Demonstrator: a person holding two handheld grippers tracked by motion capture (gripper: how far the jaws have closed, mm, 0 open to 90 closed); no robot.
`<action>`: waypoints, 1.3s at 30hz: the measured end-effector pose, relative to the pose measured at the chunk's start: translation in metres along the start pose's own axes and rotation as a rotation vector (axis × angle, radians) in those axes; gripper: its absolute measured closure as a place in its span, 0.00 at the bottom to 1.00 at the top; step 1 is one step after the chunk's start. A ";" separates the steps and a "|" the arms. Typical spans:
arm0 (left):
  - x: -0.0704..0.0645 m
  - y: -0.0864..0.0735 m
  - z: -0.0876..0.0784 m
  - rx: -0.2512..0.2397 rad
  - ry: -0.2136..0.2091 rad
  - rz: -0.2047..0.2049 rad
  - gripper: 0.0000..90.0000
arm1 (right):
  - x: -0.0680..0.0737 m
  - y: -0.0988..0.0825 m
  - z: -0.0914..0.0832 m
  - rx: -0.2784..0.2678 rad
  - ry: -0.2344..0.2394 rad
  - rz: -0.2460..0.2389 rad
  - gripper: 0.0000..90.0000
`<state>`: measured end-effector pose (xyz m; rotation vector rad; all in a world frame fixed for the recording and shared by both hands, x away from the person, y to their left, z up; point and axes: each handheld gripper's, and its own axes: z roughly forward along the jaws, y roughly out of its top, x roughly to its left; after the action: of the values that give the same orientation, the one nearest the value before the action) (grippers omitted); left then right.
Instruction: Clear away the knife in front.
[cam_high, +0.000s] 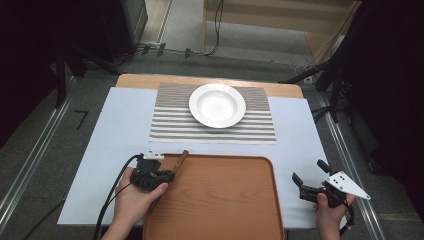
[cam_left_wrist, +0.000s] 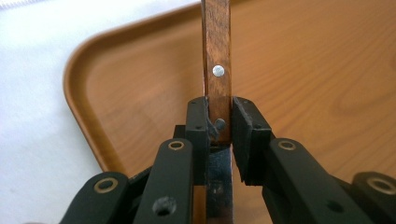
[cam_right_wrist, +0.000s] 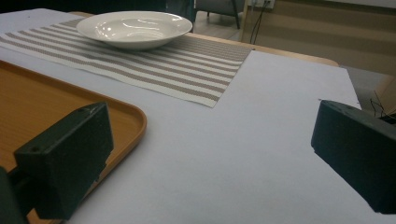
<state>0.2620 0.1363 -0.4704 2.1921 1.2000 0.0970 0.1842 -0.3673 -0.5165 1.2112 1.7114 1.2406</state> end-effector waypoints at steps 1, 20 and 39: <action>0.000 -0.002 0.000 0.001 -0.004 -0.004 0.86 | 0.000 0.000 0.000 0.000 0.000 0.000 0.00; -0.005 -0.024 0.007 0.001 -0.014 -0.019 0.85 | 0.001 0.000 0.000 0.004 -0.003 -0.003 0.00; -0.021 -0.012 0.024 -0.007 -0.022 0.131 1.00 | 0.001 0.000 0.000 0.003 -0.003 -0.002 0.00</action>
<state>0.2494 0.1124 -0.4911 2.2589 1.0416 0.1311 0.1842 -0.3667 -0.5166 1.2122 1.7127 1.2345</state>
